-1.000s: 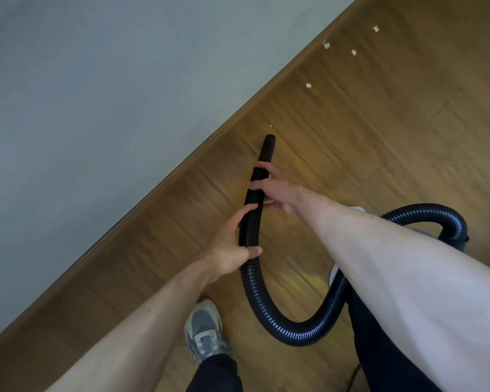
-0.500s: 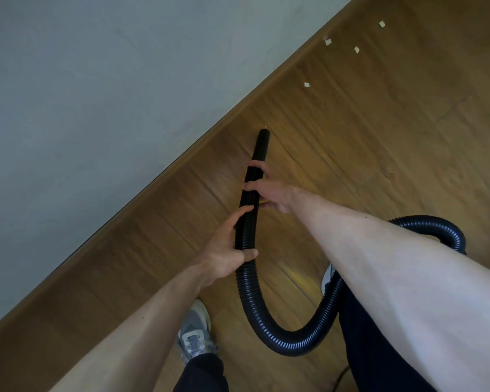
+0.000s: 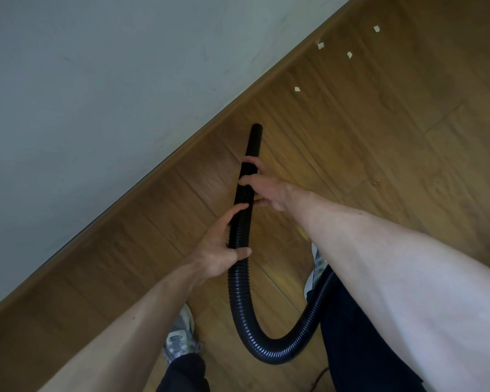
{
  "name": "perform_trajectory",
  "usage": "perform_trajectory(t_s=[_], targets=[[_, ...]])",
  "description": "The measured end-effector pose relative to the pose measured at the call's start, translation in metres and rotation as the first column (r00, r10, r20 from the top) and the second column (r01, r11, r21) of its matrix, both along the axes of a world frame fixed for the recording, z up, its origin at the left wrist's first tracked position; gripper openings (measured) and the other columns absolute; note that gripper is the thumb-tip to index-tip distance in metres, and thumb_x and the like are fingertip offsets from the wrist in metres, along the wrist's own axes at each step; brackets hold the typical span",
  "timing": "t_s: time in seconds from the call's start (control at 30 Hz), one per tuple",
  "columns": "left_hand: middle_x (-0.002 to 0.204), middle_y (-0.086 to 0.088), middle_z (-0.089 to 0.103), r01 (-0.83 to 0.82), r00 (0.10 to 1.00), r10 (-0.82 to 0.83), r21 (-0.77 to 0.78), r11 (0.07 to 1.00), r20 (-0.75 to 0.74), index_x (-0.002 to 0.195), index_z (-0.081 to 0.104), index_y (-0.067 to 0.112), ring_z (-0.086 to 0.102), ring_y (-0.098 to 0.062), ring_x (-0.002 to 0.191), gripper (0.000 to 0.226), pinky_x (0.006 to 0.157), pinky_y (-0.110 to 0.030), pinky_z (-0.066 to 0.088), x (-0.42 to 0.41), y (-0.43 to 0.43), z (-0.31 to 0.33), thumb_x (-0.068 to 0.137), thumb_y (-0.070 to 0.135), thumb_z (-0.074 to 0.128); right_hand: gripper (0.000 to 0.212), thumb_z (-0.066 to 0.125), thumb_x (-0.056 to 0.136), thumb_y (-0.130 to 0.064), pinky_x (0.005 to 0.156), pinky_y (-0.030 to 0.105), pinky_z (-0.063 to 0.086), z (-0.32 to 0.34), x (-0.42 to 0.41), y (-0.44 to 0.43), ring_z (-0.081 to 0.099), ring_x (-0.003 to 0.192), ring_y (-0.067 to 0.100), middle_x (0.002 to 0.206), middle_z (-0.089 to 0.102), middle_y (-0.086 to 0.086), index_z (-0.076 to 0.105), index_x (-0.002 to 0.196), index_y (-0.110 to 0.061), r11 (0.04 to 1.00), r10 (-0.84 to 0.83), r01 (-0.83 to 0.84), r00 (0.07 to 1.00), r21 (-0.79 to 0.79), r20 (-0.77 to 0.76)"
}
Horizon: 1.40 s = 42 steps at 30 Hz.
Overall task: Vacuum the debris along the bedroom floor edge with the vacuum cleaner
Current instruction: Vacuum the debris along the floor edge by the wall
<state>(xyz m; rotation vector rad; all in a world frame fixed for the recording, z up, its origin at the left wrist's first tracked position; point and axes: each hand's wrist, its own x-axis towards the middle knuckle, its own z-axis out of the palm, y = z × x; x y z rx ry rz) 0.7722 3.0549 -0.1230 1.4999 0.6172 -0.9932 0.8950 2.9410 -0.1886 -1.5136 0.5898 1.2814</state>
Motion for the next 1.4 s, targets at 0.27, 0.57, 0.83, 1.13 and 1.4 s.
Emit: perform_trajectory(t_s=[0.27,0.57,0.83,1.13,1.4], targets=[[0.127,0.016,0.040,0.046,0.999,-0.046,-0.016,0.999,0.007,0.144,0.033,0.048,0.044,-0.008,0.117,0.082,0.103,-0.030,0.044,0.040,-0.032,0.000,0.086,0.005,0.072,0.058,0.051,0.098,-0.004,0.071,0.033,0.058,0.000,0.037,-0.035,0.058,0.099,0.020,0.130,0.052,0.007,0.037,0.144,-0.038,1.000,0.015,-0.015,1.000,-0.010,0.012],[0.126,0.020,0.040,0.114,0.993,-0.114,-0.012,0.993,0.016,0.144,0.034,0.046,0.042,-0.010,0.120,0.080,0.106,-0.029,0.041,0.080,-0.063,-0.012,0.086,0.006,0.072,0.059,0.050,0.098,-0.001,0.063,0.030,0.057,-0.008,0.074,-0.075,0.058,0.099,0.020,0.125,0.052,0.006,0.038,0.143,-0.037,0.999,0.033,-0.032,0.999,-0.024,0.042],[0.118,0.027,0.039,0.142,0.989,-0.143,0.009,0.990,0.036,0.146,0.032,0.044,0.041,-0.003,0.114,0.081,0.093,-0.014,0.039,0.107,-0.081,-0.016,0.087,0.003,0.070,0.058,0.052,0.096,0.000,0.073,0.036,0.059,-0.012,0.103,-0.091,0.057,0.110,0.027,0.129,0.051,0.009,0.040,0.139,-0.038,0.998,0.055,-0.054,0.997,-0.015,0.055],[0.112,0.024,0.044,0.190,0.981,-0.190,0.007,0.982,0.031,0.143,0.032,0.047,0.047,0.004,0.101,0.083,0.070,-0.004,0.043,0.154,-0.100,-0.015,0.085,0.003,0.072,0.058,0.052,0.094,0.002,0.070,0.036,0.060,-0.012,0.148,-0.112,0.058,0.102,0.023,0.123,0.052,0.007,0.042,0.136,-0.037,0.995,0.103,-0.102,0.992,-0.017,0.072],[0.115,0.022,0.044,0.193,0.979,-0.194,0.032,0.981,0.058,0.143,0.032,0.047,0.046,-0.003,0.110,0.082,0.075,-0.006,0.040,0.193,-0.116,-0.016,0.085,0.004,0.071,0.060,0.046,0.095,0.003,0.067,0.034,0.057,-0.006,0.190,-0.125,0.056,0.087,0.018,0.101,0.052,0.001,0.039,0.139,-0.036,0.996,0.084,-0.082,0.994,-0.045,0.068]])
